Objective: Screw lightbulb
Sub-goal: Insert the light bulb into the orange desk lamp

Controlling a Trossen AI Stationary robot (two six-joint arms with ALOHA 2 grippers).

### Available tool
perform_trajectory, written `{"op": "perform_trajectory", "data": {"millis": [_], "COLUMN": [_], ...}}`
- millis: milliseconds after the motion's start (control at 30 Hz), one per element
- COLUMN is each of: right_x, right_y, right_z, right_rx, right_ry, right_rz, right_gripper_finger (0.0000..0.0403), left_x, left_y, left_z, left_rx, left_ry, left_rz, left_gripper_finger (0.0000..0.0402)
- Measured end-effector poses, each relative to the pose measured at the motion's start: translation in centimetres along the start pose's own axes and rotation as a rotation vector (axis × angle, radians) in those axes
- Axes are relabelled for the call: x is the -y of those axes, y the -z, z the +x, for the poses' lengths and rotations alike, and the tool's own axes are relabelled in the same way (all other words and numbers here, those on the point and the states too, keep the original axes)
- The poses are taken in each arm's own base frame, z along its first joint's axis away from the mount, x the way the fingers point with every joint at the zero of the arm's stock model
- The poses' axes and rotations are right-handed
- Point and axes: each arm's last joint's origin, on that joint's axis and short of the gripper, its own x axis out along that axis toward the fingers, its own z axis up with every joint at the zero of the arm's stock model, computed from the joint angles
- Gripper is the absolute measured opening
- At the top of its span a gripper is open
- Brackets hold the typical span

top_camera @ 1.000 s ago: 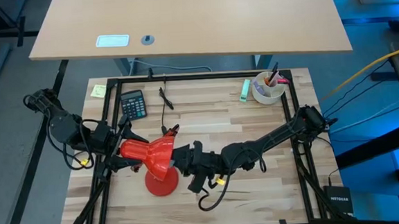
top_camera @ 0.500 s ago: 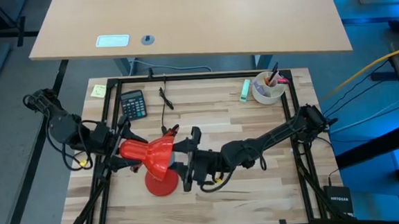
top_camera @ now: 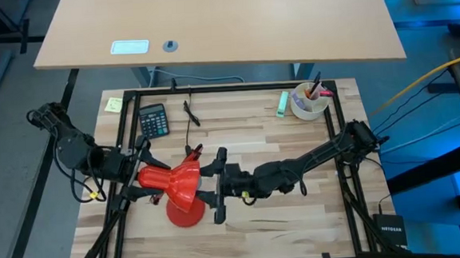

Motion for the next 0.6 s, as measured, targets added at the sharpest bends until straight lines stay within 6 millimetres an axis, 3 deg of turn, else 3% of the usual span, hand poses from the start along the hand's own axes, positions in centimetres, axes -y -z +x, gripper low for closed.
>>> {"op": "perform_trajectory", "data": {"millis": [467, 600], "right_x": [0.0, 0.0], "right_y": [0.7, 1.1], "right_z": [0.3, 0.4], "right_rx": [0.020, 0.025], "right_ry": [-0.005, 0.016], "right_rz": [0.774, 0.831], "right_gripper_finger": [0.0211, 0.0212], "left_x": [0.0, 0.0], "left_y": [0.0, 0.1], "left_z": [0.1, 0.1], "left_rx": [0.003, 0.000], "left_ry": [0.000, -0.002], "left_rz": [0.064, 0.066], "left_gripper_finger": [0.0250, 0.0250]}}
